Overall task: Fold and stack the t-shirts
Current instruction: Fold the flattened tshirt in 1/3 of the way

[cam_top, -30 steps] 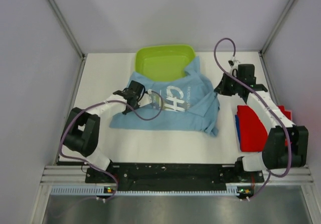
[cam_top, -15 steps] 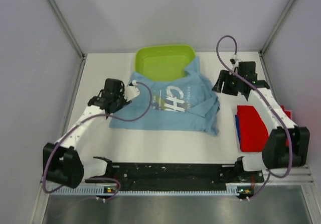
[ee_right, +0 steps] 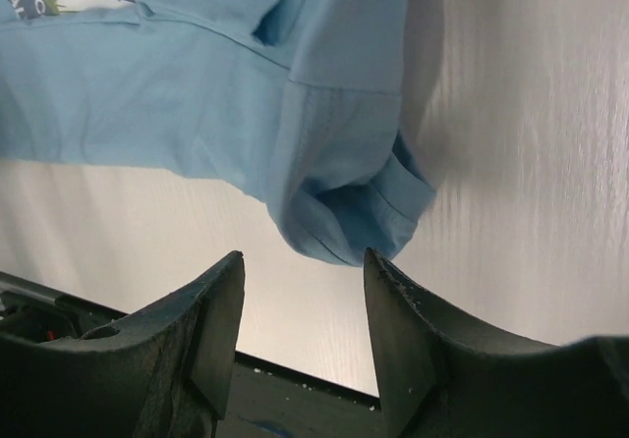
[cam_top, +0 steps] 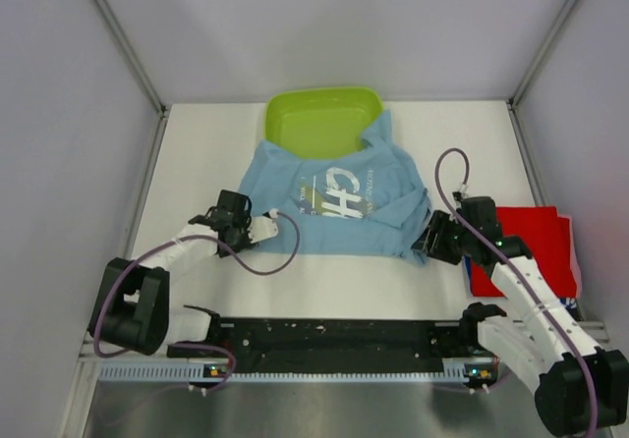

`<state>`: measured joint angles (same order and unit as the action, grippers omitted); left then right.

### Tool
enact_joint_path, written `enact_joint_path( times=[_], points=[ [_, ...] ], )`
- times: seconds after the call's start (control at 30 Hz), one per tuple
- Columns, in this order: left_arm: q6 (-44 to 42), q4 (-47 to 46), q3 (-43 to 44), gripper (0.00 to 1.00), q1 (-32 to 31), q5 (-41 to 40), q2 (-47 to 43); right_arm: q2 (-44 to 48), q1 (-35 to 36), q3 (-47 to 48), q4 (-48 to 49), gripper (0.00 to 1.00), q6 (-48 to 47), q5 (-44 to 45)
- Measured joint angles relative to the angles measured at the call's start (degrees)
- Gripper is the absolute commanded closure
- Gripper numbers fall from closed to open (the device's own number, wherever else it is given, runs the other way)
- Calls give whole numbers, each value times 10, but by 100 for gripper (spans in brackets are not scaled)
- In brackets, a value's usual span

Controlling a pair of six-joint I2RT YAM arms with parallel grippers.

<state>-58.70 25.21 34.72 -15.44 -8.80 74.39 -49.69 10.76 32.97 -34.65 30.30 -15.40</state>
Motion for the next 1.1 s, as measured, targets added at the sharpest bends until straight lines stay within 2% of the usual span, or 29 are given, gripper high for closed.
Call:
enact_joint_path(
  times=[0.1,0.13,0.17,0.2,0.37,0.47,0.5,0.63,0.77,0.9,1.1],
  points=[
    [1,-30,0,74,0,-5,18,13,0,-27,-2,44,33,4],
    [2,-36,0,88,0,-7,23,12,0,-34,0,43,44,5],
    [2,-42,0,97,0,-11,28,12,0,-40,4,42,53,5],
    [4,-45,0,100,0,-12,32,13,0,-52,16,41,66,4],
    [10,-46,-2,100,0,-15,29,13,0,-106,43,36,111,21],
    [17,-46,-6,100,0,-15,10,13,0,-129,76,40,125,44],
    [19,-44,-6,100,0,-14,3,11,0,-139,95,49,131,49],
    [31,-41,-6,100,0,-16,-19,-10,0,-158,164,99,145,56],
    [36,-38,-6,100,0,-35,-35,-10,-11,-160,169,100,151,55],
    [35,-10,8,100,4,-74,-59,27,-40,-103,93,100,128,61],
    [33,78,136,100,21,-125,-91,38,-57,140,-11,100,65,62]
  ],
)
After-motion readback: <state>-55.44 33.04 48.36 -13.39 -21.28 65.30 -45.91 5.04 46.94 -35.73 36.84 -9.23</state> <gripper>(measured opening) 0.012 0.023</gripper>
